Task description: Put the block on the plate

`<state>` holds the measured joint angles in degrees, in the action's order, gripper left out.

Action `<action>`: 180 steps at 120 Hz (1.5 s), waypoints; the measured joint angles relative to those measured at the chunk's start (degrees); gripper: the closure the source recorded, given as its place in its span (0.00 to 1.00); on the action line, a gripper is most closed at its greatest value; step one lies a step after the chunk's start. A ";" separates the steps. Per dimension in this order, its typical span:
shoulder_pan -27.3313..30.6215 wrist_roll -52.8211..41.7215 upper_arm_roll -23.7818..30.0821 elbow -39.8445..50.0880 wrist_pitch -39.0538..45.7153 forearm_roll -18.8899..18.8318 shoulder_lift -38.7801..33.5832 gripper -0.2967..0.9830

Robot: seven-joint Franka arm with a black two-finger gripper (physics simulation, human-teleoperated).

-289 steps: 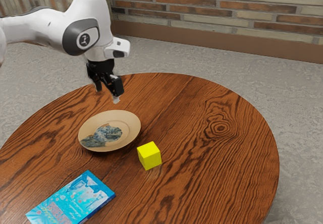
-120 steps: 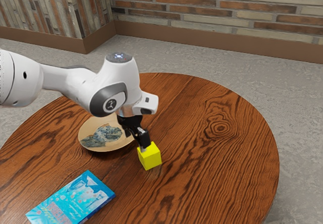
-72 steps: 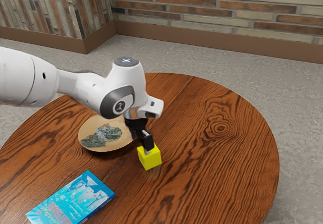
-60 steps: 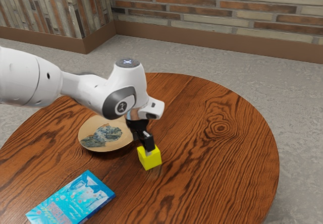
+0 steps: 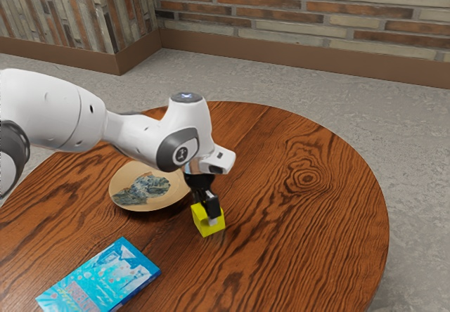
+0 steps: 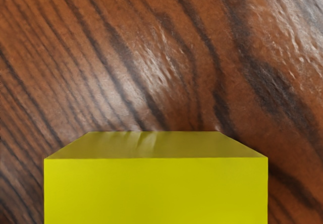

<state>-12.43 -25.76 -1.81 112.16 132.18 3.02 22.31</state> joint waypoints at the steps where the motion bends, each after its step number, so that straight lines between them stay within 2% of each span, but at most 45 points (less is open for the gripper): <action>1: 0.06 -0.09 0.07 -0.07 0.00 0.00 0.10 0.23; 27: 0.47 -2.11 0.57 -2.10 -0.04 0.08 2.67 0.25; 55: 0.43 -3.45 0.58 -2.27 -0.06 0.19 2.91 0.42; 82: 0.23 -3.97 0.55 -2.27 -0.03 -0.10 2.67 0.47; 150: 0.36 -3.63 0.26 -1.46 -3.45 -1.63 -4.09 0.49; 180: 0.68 -3.31 -0.03 -1.62 -5.01 -1.98 -4.23 0.49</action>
<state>-11.75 -29.07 -1.84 110.53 127.16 1.04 18.08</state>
